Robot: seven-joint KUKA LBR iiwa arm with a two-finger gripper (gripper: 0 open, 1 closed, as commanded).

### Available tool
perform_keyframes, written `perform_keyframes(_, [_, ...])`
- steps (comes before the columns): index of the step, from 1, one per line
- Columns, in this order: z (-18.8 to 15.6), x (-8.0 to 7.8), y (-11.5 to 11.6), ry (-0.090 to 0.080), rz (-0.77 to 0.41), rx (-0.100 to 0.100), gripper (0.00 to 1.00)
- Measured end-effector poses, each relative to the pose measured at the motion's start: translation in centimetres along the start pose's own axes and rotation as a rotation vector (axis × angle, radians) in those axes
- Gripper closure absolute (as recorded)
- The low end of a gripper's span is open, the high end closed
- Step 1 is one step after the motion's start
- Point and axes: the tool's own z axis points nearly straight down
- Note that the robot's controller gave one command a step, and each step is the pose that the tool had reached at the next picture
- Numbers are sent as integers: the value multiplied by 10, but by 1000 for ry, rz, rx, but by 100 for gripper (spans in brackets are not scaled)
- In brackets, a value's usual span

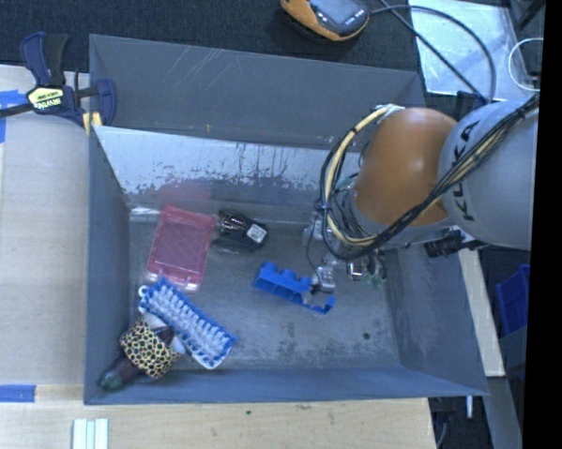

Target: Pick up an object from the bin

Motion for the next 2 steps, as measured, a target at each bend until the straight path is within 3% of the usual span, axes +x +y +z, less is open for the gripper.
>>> perform_keyframes(1, [36, 12, 7, 5, 438, 1, 0])
perform_keyframes(2, [65, -2, 3, 1, 19, 1, 0])
